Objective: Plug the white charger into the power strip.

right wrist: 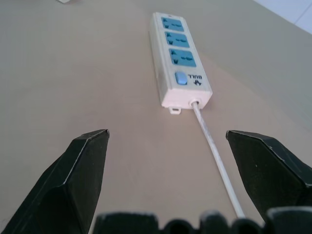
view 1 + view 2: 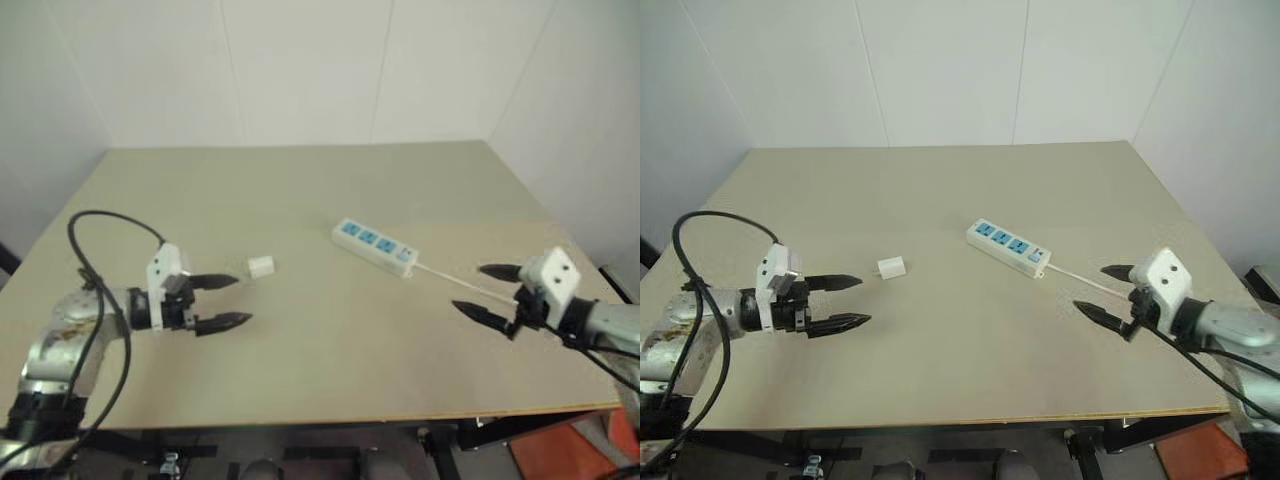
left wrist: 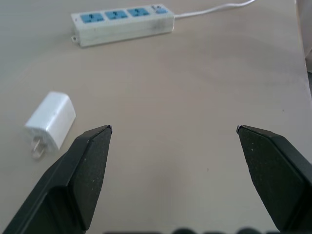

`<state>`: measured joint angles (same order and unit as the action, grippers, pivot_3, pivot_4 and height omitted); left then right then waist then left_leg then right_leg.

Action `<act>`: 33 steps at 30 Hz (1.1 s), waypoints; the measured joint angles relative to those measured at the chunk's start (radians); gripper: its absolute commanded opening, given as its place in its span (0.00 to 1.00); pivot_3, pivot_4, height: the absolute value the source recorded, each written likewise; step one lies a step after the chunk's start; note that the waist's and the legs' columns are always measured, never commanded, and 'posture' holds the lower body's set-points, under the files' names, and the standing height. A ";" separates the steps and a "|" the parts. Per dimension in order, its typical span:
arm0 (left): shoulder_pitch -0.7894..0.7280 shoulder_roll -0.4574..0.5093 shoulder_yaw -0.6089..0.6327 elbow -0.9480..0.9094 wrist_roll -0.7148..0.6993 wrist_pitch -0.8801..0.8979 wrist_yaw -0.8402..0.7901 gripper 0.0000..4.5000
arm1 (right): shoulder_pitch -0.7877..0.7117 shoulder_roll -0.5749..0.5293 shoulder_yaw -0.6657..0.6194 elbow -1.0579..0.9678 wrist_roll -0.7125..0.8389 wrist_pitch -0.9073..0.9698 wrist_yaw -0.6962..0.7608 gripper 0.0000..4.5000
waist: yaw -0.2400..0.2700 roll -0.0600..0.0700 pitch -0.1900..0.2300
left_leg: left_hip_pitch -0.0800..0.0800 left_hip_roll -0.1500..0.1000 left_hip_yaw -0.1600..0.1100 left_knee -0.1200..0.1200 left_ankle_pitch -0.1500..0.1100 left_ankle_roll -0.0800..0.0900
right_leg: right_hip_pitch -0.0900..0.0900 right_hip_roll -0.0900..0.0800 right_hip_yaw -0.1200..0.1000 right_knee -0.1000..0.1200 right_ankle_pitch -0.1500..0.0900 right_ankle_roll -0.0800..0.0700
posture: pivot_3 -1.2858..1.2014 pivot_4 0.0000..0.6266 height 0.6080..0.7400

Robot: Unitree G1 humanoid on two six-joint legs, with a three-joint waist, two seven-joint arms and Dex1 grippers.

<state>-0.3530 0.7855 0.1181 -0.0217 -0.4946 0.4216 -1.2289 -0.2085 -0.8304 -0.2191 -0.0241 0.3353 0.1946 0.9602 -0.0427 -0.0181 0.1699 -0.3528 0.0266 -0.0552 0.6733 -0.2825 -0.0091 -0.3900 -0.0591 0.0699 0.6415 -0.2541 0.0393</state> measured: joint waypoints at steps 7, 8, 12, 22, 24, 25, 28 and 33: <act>-0.163 -0.068 -0.082 0.104 0.030 -0.057 -0.031 1.00 | -0.358 0.097 0.143 0.543 -0.126 -0.292 0.105 1.00 | -0.004 0.000 0.001 | 0.000 -0.001 0.001 -0.001 0.000 0.000 | -0.001 0.000 0.000 -0.001 0.000 0.000 | 0.52 0.24 1.00; -0.176 -0.079 -0.089 0.111 0.030 -0.064 -0.033 1.00 | -0.399 0.109 0.157 0.612 -0.146 -0.324 0.105 1.00 | -0.004 0.000 0.001 | -0.001 0.000 0.001 -0.001 0.000 0.000 | -0.001 0.000 0.000 -0.001 0.000 0.000 | 0.52 0.24 1.00; -0.225 -0.121 -0.115 0.122 0.029 -0.068 -0.037 1.00 | -0.547 0.153 0.218 0.889 -0.239 -0.415 0.098 1.00 | -0.004 0.000 0.001 | -0.002 0.000 0.001 -0.001 0.000 0.000 | -0.003 0.000 0.001 -0.001 0.001 -0.001 | 0.52 0.24 1.00; -0.254 -0.141 -0.165 0.098 0.049 -0.038 -0.018 1.00 | -0.722 0.203 0.258 1.236 -0.359 -0.428 0.035 0.92 | -0.009 0.001 0.002 | -0.001 -0.001 0.001 -0.001 0.000 -0.001 | -0.003 -0.001 0.001 0.000 0.001 -0.001 | 0.52 0.24 1.00; -0.253 -0.141 -0.173 0.098 0.064 -0.039 -0.017 1.00 | -0.731 0.208 0.259 1.258 -0.369 -0.415 0.039 0.79 | -0.010 0.001 0.002 | -0.001 -0.001 0.001 -0.002 0.000 -0.001 | -0.003 -0.001 0.001 0.000 0.001 -0.001 | 0.52 0.24 1.00; -0.253 -0.141 -0.176 0.097 0.066 -0.039 -0.016 1.00 | -0.736 0.215 0.259 1.265 -0.371 -0.409 0.043 0.73 | -0.013 0.001 0.002 | -0.001 -0.001 0.001 -0.002 0.000 -0.001 | -0.003 -0.001 0.001 0.000 0.001 -0.001 | 0.52 0.24 1.00; -0.250 -0.141 -0.179 0.079 0.066 -0.037 -0.011 1.00 | -0.752 0.223 0.264 1.273 -0.391 -0.402 0.042 0.50 | -0.019 0.001 0.002 | -0.001 -0.001 0.000 -0.001 0.001 -0.001 | -0.003 -0.001 0.001 0.001 0.001 -0.001 | 0.52 0.24 1.00; -0.226 -0.141 -0.184 0.058 0.075 -0.036 -0.003 1.00 | -0.759 0.229 0.270 1.274 -0.417 -0.399 0.009 0.10 | -0.025 0.001 0.002 | -0.001 -0.001 0.000 -0.002 0.001 -0.001 | -0.002 -0.001 0.001 0.000 0.001 -0.001 | 0.52 0.24 1.00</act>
<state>-0.5788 0.6443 -0.0663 0.0362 -0.4195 0.3860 -1.2314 -0.9679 -0.6017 0.0512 1.2496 -0.0821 -0.2045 0.9695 -0.0681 -0.0173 0.1715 -0.3534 0.0259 -0.0550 0.6718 -0.2819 -0.0100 -0.3921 -0.0597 0.0710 0.6420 -0.2534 0.0387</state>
